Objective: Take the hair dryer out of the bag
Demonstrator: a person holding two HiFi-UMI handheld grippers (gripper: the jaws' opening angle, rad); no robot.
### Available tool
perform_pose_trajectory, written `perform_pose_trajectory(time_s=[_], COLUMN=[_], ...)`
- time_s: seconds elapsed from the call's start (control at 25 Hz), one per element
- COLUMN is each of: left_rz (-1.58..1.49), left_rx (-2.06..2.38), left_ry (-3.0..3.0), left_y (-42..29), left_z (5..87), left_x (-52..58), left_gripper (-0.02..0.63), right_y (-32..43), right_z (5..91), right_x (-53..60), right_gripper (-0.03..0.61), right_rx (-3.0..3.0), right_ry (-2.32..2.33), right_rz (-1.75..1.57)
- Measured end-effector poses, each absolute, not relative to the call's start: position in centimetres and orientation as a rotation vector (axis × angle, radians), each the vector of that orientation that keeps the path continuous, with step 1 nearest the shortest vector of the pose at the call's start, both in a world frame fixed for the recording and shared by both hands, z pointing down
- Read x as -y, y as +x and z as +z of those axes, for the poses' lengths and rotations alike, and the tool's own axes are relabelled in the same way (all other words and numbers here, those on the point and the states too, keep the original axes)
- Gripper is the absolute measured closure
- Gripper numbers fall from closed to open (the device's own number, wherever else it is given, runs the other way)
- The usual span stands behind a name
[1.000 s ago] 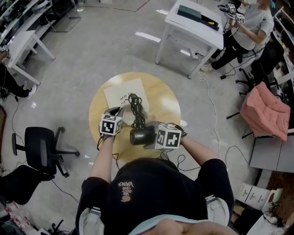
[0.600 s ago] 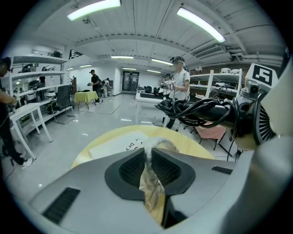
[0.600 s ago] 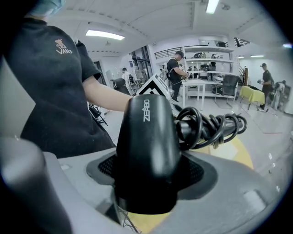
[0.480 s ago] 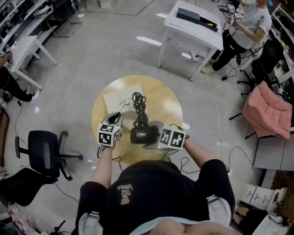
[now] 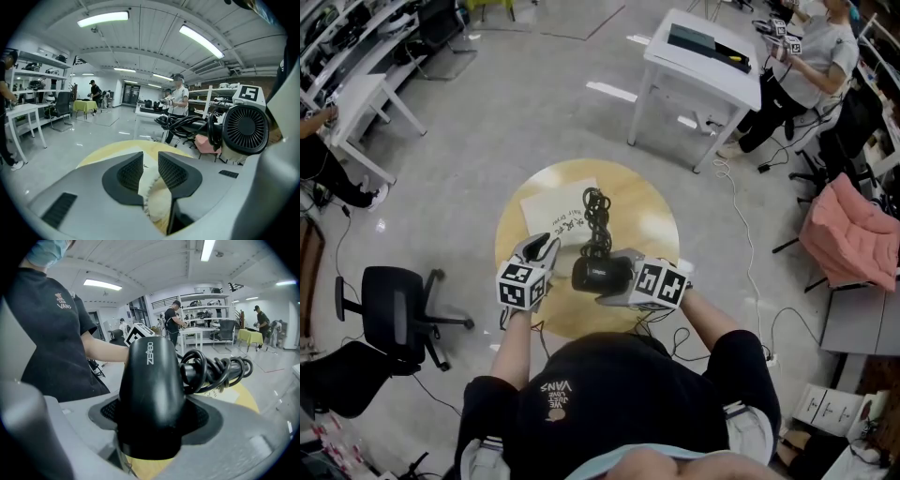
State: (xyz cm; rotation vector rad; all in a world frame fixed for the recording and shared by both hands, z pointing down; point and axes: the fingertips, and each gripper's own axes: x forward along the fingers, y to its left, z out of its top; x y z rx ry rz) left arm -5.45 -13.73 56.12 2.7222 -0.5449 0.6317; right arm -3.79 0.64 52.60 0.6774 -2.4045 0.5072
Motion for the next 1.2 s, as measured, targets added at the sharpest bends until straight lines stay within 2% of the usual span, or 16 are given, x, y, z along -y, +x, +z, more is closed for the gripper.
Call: perform_pose_trajectory(time_s=[1.2], left_rz=[0.338], left_rx=[0.536], left_ry=[2.862], left_y=[-7.2], left_z=[47.9], left_x=[10.3], left_gripper=[0.528], right_y=[-4.0], right_z=[48.6], right_x=[1.6], right_gripper=[0.227], right_rx=[2.645], right_ry=[1.029], right_rz=[0.607])
